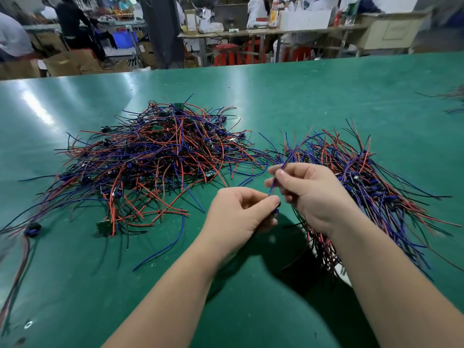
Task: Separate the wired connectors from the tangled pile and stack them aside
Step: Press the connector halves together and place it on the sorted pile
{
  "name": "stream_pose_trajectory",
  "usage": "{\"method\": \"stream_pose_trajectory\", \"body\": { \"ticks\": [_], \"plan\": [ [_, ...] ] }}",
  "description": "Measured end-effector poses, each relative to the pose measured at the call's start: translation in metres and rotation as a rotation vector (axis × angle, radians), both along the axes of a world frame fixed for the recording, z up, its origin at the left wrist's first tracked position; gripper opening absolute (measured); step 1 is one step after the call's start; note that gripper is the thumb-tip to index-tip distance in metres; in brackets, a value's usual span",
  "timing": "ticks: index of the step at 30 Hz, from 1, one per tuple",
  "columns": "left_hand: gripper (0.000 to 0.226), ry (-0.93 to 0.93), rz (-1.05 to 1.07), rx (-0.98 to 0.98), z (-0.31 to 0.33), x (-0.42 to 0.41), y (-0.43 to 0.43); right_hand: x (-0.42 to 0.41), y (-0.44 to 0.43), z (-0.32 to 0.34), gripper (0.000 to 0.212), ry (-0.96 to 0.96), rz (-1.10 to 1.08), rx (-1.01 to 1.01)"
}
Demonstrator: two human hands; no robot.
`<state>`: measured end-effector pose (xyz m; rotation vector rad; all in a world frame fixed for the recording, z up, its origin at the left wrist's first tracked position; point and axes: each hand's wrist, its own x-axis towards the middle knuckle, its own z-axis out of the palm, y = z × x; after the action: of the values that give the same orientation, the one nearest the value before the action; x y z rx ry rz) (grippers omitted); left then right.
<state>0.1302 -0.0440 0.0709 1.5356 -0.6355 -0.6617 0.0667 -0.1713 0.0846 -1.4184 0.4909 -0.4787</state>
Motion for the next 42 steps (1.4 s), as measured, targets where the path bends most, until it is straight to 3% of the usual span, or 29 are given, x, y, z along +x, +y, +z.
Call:
{"method": "stream_pose_trajectory", "body": {
  "ticks": [6, 12, 15, 17, 19, 21, 24, 26, 29, 33, 36, 38, 40, 42],
  "plan": [
    [0.015, 0.137, -0.426, 0.148, 0.008, -0.006, 0.011, -0.008, -0.022, 0.013, 0.018, -0.140, -0.214, 0.375],
    [0.014, 0.116, -0.567, 0.190, 0.022, 0.012, 0.030, -0.006, -0.016, 0.013, 0.016, -0.291, -0.190, 0.444],
    [0.013, 0.066, -0.645, 0.239, 0.021, 0.016, 0.034, -0.008, -0.028, 0.015, 0.021, -0.423, -0.312, 0.552],
    [0.014, 0.051, -0.541, 0.187, 0.020, 0.014, 0.029, -0.013, -0.039, 0.016, 0.023, -0.432, -0.421, 0.564],
    [0.017, 0.132, -0.324, 0.083, 0.019, 0.014, 0.021, -0.014, -0.041, 0.015, 0.019, -0.350, -0.439, 0.470],
    [0.020, 0.201, -0.118, 0.018, 0.016, 0.015, 0.015, -0.012, -0.030, 0.013, 0.014, -0.220, -0.282, 0.280],
    [0.021, 0.193, 0.038, 0.002, 0.013, 0.018, 0.013, -0.007, 0.000, 0.004, 0.014, 0.007, 0.094, -0.267],
    [0.025, 0.161, 0.066, -0.007, 0.013, 0.019, 0.013, -0.003, 0.016, -0.003, 0.019, 0.042, 0.159, -0.538],
    [0.030, 0.091, 0.087, -0.017, 0.015, 0.018, 0.013, 0.000, 0.023, -0.005, 0.015, -0.073, 0.039, -0.648],
    [0.021, -0.057, 0.182, -0.011, 0.014, 0.025, 0.014, -0.004, 0.016, 0.004, 0.019, -0.217, -0.200, -0.594],
    [0.011, -0.427, 0.416, 0.101, 0.009, 0.045, 0.024, -0.017, -0.003, 0.018, 0.019, -0.398, -0.435, -0.596],
    [0.013, -0.661, 0.560, 0.243, 0.008, 0.059, 0.036, -0.027, -0.023, 0.023, 0.018, -0.378, -0.599, -0.682],
    [0.017, -0.737, 0.642, 0.381, 0.005, 0.073, 0.047, -0.036, -0.046, 0.021, 0.017, -0.129, -0.702, -0.791],
    [0.025, -0.722, 0.690, 0.558, 0.000, 0.087, 0.056, -0.043, -0.067, 0.012, 0.016, 0.392, -0.606, -0.901]
  ]
}}
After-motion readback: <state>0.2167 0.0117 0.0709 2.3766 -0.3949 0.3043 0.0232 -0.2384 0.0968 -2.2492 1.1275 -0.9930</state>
